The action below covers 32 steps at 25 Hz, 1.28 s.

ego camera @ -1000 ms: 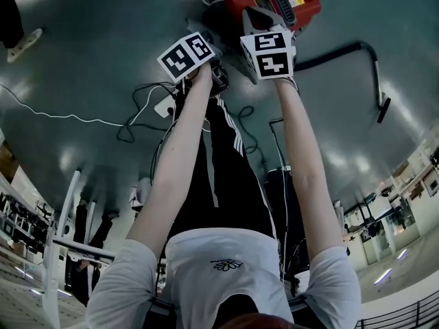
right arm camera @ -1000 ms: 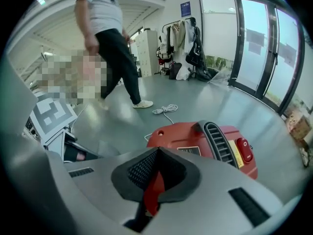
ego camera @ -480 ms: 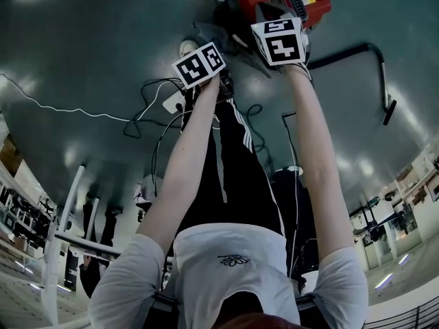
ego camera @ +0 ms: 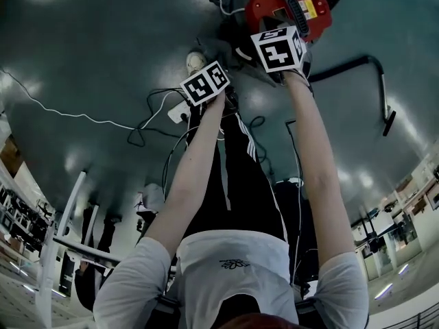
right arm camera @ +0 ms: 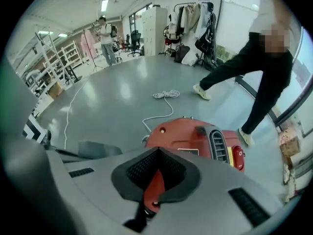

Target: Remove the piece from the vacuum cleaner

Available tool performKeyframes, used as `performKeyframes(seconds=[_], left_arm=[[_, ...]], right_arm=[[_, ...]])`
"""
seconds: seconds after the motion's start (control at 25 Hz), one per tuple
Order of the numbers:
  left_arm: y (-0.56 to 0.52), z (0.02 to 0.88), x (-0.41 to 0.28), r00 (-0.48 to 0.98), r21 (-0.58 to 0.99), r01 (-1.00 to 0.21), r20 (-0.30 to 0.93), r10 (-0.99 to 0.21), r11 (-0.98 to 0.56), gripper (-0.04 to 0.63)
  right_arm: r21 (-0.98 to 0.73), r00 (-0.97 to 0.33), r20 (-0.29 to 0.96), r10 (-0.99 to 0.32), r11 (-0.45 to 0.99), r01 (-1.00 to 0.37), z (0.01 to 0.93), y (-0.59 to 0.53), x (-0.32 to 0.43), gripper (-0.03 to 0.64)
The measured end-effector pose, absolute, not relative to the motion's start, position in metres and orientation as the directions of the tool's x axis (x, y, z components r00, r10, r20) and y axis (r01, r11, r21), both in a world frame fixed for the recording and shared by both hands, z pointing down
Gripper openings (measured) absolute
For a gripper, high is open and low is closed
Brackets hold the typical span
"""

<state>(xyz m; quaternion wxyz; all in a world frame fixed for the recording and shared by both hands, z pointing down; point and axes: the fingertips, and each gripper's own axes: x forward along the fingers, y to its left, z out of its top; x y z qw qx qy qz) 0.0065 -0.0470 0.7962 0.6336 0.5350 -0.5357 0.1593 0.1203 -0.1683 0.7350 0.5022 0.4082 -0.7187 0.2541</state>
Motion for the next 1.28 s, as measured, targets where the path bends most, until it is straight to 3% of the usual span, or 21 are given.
performKeyframes(seconds=[0.28,0.4,0.68,1.12,1.28], left_arm=[[-0.049,0.790,0.007,0.387,0.484,-0.840,0.852,-0.353,0.246,0.017],[-0.042,0.791,0.011,0.391,0.491,-0.836,0.846,-0.362,0.247,0.017],[-0.042,0.798,0.002,0.431,0.563,-0.759,0.812,-0.394,0.329,0.017],[-0.105,0.802,-0.003,0.431,0.446,-0.895,0.861,-0.269,-0.007,0.017],[-0.068,0.804,-0.006,0.428,0.460,-0.886,0.857,-0.286,0.053,0.017]], right_arm=[[0.114,-0.091,0.950,-0.298,0.604,-0.789,0.733,-0.170,0.117,0.012],[0.171,-0.038,0.950,-0.309,0.619,-0.767,0.734,-0.170,0.118,0.009],[0.132,-0.044,0.968,-0.247,0.650,-0.749,0.735,-0.169,0.114,0.008],[0.123,-0.035,0.974,-0.223,0.654,-0.746,0.737,-0.168,0.115,0.008],[0.120,-0.032,0.976,-0.214,0.659,-0.742,0.736,-0.169,0.115,0.008]])
